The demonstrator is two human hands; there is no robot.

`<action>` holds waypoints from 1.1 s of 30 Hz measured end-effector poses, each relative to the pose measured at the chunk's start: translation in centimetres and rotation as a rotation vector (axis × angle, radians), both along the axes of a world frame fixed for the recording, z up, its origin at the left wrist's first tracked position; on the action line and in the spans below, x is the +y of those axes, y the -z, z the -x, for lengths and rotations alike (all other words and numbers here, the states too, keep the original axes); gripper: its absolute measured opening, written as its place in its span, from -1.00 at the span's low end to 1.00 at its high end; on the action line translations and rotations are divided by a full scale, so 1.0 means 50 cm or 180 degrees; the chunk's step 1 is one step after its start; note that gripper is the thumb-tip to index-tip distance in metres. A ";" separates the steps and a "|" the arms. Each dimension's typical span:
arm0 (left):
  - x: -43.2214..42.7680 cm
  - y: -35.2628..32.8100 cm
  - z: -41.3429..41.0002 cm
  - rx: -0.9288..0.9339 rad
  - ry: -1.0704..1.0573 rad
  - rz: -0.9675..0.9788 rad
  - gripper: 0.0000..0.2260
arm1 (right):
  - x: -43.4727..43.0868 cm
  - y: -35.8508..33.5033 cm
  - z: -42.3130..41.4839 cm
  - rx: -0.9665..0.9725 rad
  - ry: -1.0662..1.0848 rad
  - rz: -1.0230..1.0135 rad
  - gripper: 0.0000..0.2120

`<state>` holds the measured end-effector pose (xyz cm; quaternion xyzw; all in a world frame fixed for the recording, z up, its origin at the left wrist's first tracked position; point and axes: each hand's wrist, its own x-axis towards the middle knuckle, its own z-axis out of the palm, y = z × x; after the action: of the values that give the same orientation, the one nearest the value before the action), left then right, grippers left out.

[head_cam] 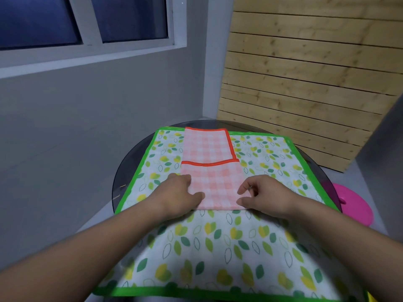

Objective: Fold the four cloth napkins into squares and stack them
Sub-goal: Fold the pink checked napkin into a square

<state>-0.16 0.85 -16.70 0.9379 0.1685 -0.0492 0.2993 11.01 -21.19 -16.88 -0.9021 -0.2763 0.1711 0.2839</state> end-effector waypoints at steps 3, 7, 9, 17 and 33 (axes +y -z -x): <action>-0.003 0.009 0.004 0.0059 0.0095 -0.0586 -0.67 | -0.002 -0.001 -0.001 0.0084 -0.0007 -0.0006 -0.79; -0.010 0.041 0.011 -0.0099 0.0296 -0.1628 -0.42 | 0.001 0.000 -0.002 0.0053 0.0000 0.0041 -0.76; -0.009 0.054 0.014 0.0052 0.0277 -0.1843 -0.37 | 0.002 0.001 -0.001 0.0020 -0.0004 0.0073 -0.76; 0.005 0.058 0.006 0.0823 0.0262 -0.1615 -0.27 | 0.003 0.000 -0.004 -0.0060 -0.0011 0.0269 -0.76; 0.006 0.081 -0.050 0.0292 0.0861 -0.1662 -0.27 | 0.011 -0.017 0.020 -0.0303 -0.0135 0.0698 -0.75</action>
<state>2.35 1.16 -20.74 0.9939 0.0623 -0.0859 0.0306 10.00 -20.65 -16.04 -0.9288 -0.2881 0.1633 0.1663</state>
